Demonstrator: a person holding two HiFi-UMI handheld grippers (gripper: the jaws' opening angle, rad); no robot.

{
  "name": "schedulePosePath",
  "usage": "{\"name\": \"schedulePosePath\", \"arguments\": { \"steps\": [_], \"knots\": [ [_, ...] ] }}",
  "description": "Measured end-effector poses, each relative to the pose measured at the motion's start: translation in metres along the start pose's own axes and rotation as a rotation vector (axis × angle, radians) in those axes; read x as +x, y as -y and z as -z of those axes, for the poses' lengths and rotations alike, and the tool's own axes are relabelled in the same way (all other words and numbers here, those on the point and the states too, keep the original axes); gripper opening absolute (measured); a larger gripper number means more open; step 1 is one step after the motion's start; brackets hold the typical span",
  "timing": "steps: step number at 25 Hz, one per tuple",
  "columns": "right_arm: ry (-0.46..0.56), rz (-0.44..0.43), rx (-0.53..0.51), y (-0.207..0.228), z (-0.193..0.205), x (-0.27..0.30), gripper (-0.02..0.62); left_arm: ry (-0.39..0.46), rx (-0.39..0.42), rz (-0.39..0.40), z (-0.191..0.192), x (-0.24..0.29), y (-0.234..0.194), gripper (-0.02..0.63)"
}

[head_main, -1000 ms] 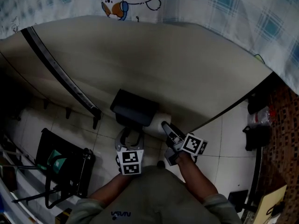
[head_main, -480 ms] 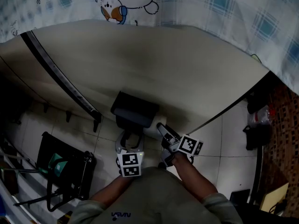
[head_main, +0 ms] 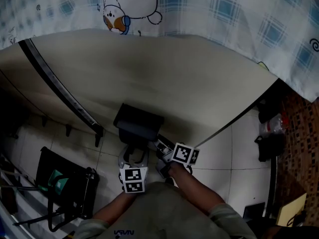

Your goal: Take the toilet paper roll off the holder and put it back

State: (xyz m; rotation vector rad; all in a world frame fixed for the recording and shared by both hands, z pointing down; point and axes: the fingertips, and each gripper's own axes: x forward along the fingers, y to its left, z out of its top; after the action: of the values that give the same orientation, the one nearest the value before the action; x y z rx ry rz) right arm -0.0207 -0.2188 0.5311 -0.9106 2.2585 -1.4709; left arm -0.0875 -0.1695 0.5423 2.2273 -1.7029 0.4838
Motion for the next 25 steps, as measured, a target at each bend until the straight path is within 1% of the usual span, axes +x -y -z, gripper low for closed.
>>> {"name": "schedulePosePath", "arguments": {
  "steps": [5,9,12,17,20,25],
  "knots": [
    [-0.035,-0.063,0.000,-0.002,0.000,-0.012,0.175,-0.004,-0.014,0.012,0.001,0.004,0.003,0.290],
    [0.005,-0.044,-0.027,0.004,-0.003,-0.037,0.174,0.000,-0.019,0.017,-0.001,0.006,0.001,0.290],
    [-0.008,0.001,-0.080,0.012,0.006,-0.046,0.100,0.001,-0.020,0.019,0.000,0.007,0.000,0.290],
    [-0.074,0.039,-0.138,0.011,0.023,-0.033,0.026,0.000,-0.022,0.025,0.002,0.004,0.002,0.284],
    [-0.083,0.051,-0.163,0.010,0.021,-0.023,0.001,0.003,-0.015,0.031,0.001,0.003,0.003,0.281],
    [-0.110,0.055,-0.201,0.003,0.024,-0.005,0.000,0.004,-0.001,0.042,0.000,0.001,0.004,0.268]
  ]
}}
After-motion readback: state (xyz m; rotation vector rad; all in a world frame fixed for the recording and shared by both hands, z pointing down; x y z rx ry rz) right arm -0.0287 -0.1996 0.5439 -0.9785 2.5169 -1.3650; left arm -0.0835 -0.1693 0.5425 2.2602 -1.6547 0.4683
